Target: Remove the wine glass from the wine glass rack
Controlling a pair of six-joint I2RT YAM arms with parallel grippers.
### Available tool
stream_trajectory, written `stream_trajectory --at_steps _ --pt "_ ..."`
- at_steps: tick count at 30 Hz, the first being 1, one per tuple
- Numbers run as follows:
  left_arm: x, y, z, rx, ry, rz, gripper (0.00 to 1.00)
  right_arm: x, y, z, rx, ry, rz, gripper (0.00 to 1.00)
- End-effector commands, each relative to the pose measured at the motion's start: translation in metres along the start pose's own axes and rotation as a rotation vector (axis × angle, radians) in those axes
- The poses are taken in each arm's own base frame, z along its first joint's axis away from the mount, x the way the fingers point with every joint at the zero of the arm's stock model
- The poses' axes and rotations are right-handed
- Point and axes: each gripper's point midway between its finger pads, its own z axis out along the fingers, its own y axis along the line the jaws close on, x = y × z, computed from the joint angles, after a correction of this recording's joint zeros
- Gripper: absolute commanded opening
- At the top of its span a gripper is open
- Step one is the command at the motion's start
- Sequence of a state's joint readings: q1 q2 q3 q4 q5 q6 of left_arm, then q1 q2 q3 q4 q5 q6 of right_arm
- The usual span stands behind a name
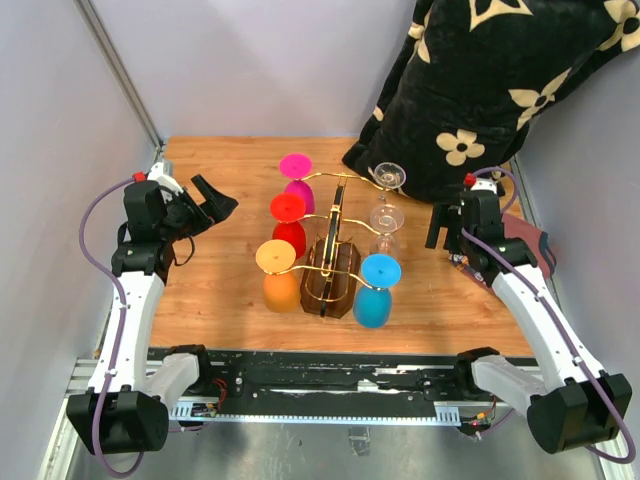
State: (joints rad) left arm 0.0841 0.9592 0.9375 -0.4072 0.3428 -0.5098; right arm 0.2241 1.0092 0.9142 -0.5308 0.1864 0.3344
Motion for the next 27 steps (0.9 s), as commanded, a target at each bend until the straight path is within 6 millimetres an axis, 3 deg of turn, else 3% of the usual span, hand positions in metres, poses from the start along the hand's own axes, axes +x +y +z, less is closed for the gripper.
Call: stream_trajectory --at_steps 1,10,18,24,27 --pt "-0.011 -0.011 -0.009 0.031 -0.024 0.033 1.00 -0.023 -0.025 -0.014 0.143 -0.027 0.004 0.98" --pt "-0.010 -0.010 -0.008 0.027 -0.016 0.021 1.00 -0.029 -0.021 -0.017 0.110 -0.071 0.009 0.98" --pt "-0.009 -0.010 -0.009 0.023 -0.017 0.023 1.00 -0.018 -0.010 -0.010 0.047 -0.029 0.002 0.98" --pt "-0.008 -0.007 -0.011 0.004 -0.010 0.028 1.00 -0.001 -0.015 0.000 0.036 0.103 0.126 0.98" --pt "-0.009 -0.007 -0.012 -0.003 -0.012 0.031 1.00 -0.005 -0.004 0.000 -0.055 0.123 0.139 0.98"
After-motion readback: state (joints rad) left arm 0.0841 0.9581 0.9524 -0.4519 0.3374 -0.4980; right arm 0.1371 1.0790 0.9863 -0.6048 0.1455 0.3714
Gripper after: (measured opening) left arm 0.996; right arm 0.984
